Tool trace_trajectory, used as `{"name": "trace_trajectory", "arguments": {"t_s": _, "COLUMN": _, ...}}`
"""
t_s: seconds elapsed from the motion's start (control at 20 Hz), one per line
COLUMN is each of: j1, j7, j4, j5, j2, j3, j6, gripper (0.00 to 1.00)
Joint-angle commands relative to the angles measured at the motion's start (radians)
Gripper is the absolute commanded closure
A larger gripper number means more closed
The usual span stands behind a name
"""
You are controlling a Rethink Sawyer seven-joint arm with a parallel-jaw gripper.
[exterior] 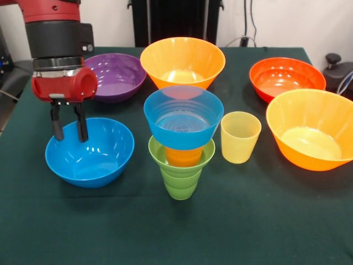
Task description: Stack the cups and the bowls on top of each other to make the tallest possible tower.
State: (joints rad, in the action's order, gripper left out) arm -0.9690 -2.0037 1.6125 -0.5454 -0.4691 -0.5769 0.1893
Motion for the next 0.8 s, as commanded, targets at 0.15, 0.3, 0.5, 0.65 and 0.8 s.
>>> {"name": "trace_trajectory", "arguments": {"t_s": 0.15, "j1": -0.019, "j7": 0.016, "j4": -0.007, "j5": -0.002, "j2": 0.03, "j3": 0.027, "j6": 0.087, "gripper": 0.0}}
{"name": "trace_trajectory", "arguments": {"t_s": 0.3, "j1": -0.033, "j7": 0.017, "j4": 0.02, "j5": 0.001, "j2": 0.005, "j3": 0.019, "j6": 0.093, "gripper": 0.0}}
{"name": "trace_trajectory", "arguments": {"t_s": 0.5, "j1": -0.028, "j7": 0.005, "j4": 0.015, "j5": 0.001, "j2": 0.008, "j3": 0.024, "j6": 0.086, "gripper": 0.0}}
{"name": "trace_trajectory", "arguments": {"t_s": 0.65, "j1": -0.029, "j7": 0.001, "j4": 0.016, "j5": 0.001, "j2": 0.006, "j3": 0.025, "j6": 0.084, "gripper": 0.0}}
{"name": "trace_trajectory", "arguments": {"t_s": 0.8, "j1": -0.046, "j7": 0.006, "j4": 0.039, "j5": 0.0, "j2": -0.009, "j3": 0.015, "j6": 0.083, "gripper": 0.0}}
